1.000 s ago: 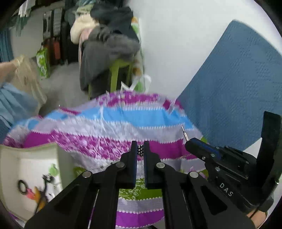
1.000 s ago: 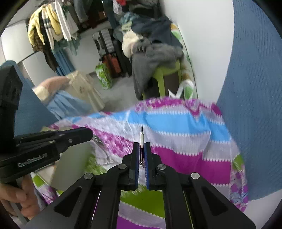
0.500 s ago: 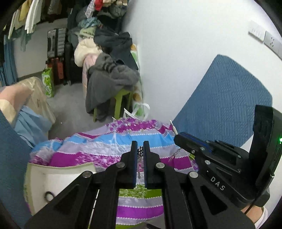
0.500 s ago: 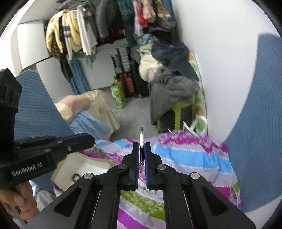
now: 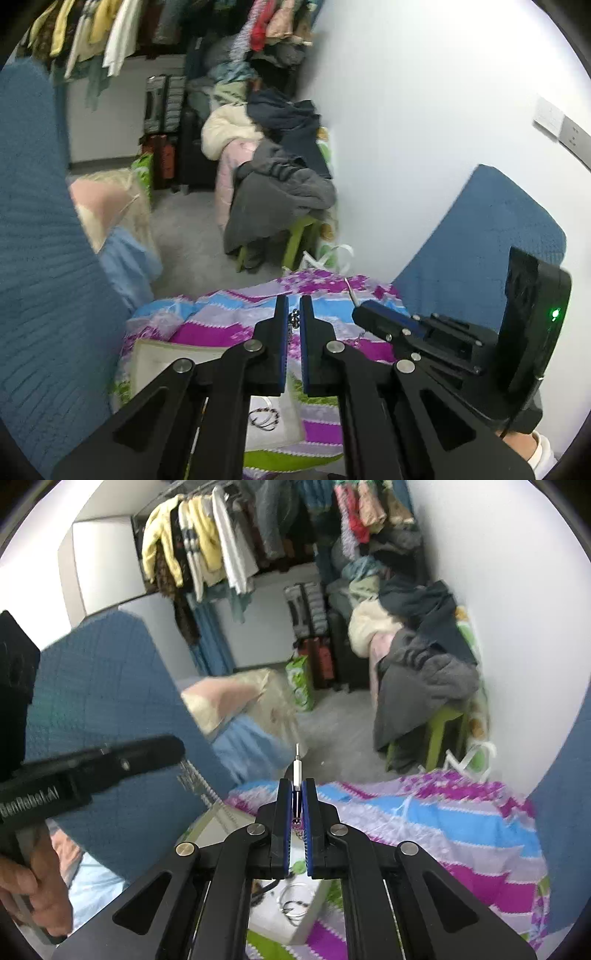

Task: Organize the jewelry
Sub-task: 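Carry the silver chain over the box with the right tool and open both tools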

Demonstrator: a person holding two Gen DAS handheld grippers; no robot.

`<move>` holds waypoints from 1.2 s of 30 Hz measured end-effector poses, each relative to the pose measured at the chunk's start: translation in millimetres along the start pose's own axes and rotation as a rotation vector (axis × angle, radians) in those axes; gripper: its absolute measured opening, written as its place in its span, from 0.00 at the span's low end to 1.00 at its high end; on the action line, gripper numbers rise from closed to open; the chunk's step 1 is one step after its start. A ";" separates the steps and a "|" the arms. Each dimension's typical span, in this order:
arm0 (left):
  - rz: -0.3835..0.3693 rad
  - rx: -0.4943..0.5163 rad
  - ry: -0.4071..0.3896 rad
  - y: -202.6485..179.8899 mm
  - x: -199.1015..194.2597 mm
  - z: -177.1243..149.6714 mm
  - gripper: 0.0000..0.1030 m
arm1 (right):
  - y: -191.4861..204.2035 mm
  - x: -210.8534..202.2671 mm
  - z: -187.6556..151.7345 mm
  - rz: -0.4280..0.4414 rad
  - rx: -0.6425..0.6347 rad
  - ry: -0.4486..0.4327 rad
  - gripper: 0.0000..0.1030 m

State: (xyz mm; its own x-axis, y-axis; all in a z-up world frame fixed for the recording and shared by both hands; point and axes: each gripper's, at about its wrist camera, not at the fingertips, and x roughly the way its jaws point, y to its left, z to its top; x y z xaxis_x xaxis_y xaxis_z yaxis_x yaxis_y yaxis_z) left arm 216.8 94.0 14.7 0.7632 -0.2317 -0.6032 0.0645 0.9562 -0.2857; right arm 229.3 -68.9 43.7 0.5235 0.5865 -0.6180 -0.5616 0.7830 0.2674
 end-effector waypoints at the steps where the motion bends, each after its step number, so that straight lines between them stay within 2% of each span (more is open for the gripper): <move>1: 0.005 -0.013 0.007 9.9 2.1 -5.0 0.05 | 3.6 6.5 -4.4 0.008 0.001 0.014 0.04; 11: 0.038 -0.097 0.100 75.7 42.3 -58.7 0.05 | 10.5 66.5 -58.0 -0.004 0.024 0.156 0.04; 22: 0.057 -0.129 0.213 111.4 84.9 -109.6 0.05 | 10.1 115.1 -104.2 -0.056 0.015 0.283 0.04; 27: 0.064 -0.145 0.256 121.7 98.0 -125.2 0.05 | 8.3 123.5 -113.3 -0.078 0.035 0.310 0.04; 32: 0.082 -0.141 0.265 123.8 99.5 -124.4 0.05 | 6.2 121.1 -111.0 -0.077 0.058 0.312 0.07; 34: 0.081 -0.140 0.265 122.6 95.5 -120.6 0.08 | 4.9 116.1 -106.1 -0.073 0.072 0.301 0.12; 35: 0.088 -0.138 0.260 121.9 94.1 -118.7 0.12 | 4.6 113.7 -103.5 -0.078 0.074 0.295 0.21; 36: 0.094 -0.134 0.256 120.7 91.2 -116.2 0.25 | 4.5 111.3 -100.5 -0.080 0.075 0.287 0.25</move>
State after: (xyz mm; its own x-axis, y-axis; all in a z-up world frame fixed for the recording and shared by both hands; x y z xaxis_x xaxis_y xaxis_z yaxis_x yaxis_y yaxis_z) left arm 219.5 167.5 -161.3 0.5741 -0.1971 -0.7947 -0.0972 0.9473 -0.3051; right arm 220.6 -20.9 -98.2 0.3557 0.4485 -0.8199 -0.4719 0.8435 0.2566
